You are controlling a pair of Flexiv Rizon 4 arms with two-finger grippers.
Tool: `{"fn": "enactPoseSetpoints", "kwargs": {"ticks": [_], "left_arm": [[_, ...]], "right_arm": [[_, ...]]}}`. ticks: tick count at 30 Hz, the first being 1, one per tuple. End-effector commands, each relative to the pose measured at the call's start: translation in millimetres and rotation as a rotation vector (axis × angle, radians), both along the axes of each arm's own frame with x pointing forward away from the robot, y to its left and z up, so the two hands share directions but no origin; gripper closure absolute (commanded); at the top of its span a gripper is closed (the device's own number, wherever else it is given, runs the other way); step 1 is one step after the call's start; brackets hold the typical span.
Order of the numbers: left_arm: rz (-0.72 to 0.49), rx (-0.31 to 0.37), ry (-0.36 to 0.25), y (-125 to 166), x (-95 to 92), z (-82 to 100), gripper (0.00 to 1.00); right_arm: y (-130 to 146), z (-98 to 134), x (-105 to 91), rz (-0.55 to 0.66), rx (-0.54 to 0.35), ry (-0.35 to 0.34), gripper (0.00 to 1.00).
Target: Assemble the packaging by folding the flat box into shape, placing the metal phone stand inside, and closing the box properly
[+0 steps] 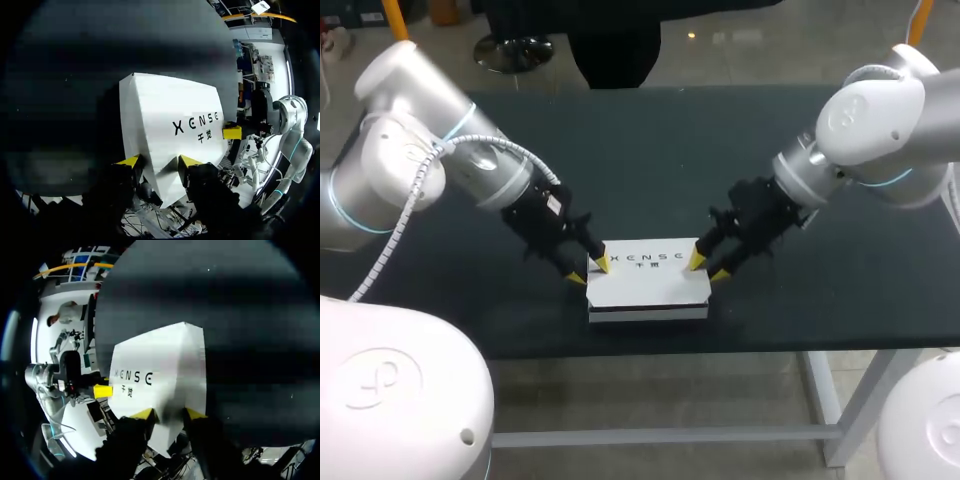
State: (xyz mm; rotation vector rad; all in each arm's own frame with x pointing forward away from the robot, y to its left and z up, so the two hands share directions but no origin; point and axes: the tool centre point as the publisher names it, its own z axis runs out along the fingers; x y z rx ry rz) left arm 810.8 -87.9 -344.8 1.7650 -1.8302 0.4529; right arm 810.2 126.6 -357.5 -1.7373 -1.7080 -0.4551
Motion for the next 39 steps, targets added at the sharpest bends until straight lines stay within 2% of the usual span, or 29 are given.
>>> {"fn": "enactPoseSetpoints", "kwargs": {"ticks": [1,20,39], "left_arm": [[-0.012,0.012,0.017,-5.5,5.2,2.8,0.51],[-0.008,0.023,0.048,-2.8,5.3,5.3,0.51],[0.008,0.042,0.059,-1.1,1.6,12.6,0.51]], "right_arm": [[3.5,0.4,6.3,0.011,0.002,0.021,0.57],[2.4,4.2,9.7,0.006,-0.011,0.072,0.55],[2.0,13.8,13.5,0.009,-0.006,0.084,0.56]]}}
